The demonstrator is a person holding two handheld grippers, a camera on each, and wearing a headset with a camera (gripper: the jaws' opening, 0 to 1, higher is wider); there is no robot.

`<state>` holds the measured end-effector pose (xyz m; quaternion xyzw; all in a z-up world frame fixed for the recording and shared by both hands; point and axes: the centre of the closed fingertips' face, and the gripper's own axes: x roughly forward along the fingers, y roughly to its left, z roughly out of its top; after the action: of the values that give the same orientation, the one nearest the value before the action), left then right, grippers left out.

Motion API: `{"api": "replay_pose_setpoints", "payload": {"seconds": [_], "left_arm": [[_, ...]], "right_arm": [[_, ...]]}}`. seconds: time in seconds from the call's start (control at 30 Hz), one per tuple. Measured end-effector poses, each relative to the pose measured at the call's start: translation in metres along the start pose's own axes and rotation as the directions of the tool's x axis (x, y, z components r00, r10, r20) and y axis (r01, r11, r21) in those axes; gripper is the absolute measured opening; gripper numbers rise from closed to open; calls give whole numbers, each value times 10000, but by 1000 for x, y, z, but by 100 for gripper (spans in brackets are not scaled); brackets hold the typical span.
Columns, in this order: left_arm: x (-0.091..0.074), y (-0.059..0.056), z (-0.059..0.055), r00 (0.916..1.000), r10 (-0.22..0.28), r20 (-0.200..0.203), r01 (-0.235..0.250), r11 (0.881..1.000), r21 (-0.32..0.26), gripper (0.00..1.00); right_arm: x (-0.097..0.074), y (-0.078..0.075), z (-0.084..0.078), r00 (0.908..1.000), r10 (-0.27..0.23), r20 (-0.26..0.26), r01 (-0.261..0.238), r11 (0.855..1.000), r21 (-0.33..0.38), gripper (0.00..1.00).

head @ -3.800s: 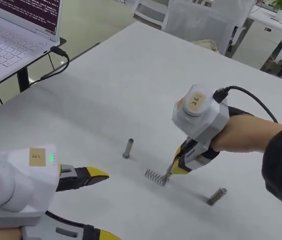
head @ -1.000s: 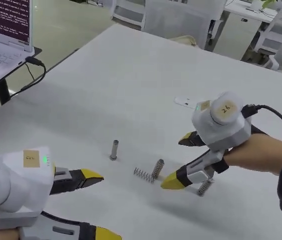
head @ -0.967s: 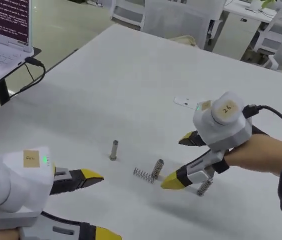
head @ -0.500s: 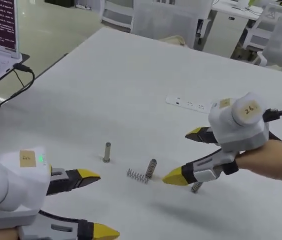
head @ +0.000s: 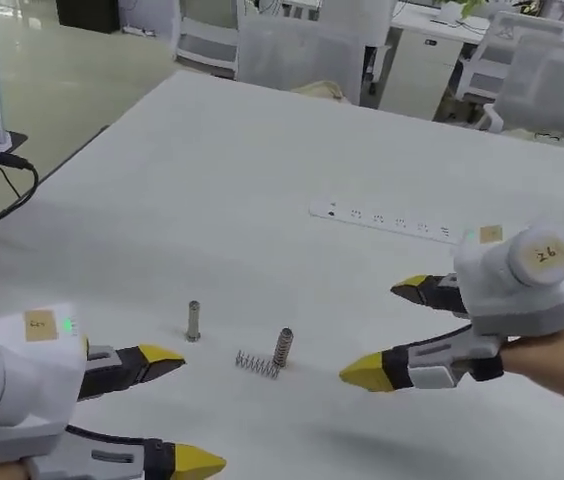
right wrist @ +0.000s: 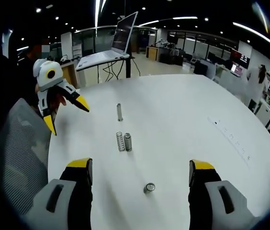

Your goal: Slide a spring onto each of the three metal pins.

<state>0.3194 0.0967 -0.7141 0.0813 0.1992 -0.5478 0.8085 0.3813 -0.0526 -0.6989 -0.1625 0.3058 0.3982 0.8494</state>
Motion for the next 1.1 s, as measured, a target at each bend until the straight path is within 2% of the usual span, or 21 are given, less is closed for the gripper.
{"api": "replay_pose_setpoints", "payload": {"seconds": [0.2, 0.37, 0.57, 0.9, 1.1], "left_arm": [[4, 3, -1, 10000, 2, -50, -3, 10000, -24, 58], [7, 5, -1, 10000, 8, -72, -8, 10000, -45, 58], [11, 10, -1, 9999, -27, -115, 27, 10000, -12, 57], [25, 17, 4, 9995, -241, -182, 246, 9994, 243, 56], [36, 25, 5, 9990, -369, -251, 379, 9984, 418, 55]], "right_arm": [[-10, 4, -11, 9996, -205, 181, 198, 9991, 381, 82], [-20, 11, -23, 9983, -419, 400, 387, 9962, 775, 82], [-31, 21, -37, 9972, -611, 434, 561, 9924, 1095, 82], [-50, 38, -55, 9919, -1076, 679, 930, 9773, 1903, 82], [-54, 53, -69, 9912, -1187, 584, 1026, 9685, 2270, 81]]}}
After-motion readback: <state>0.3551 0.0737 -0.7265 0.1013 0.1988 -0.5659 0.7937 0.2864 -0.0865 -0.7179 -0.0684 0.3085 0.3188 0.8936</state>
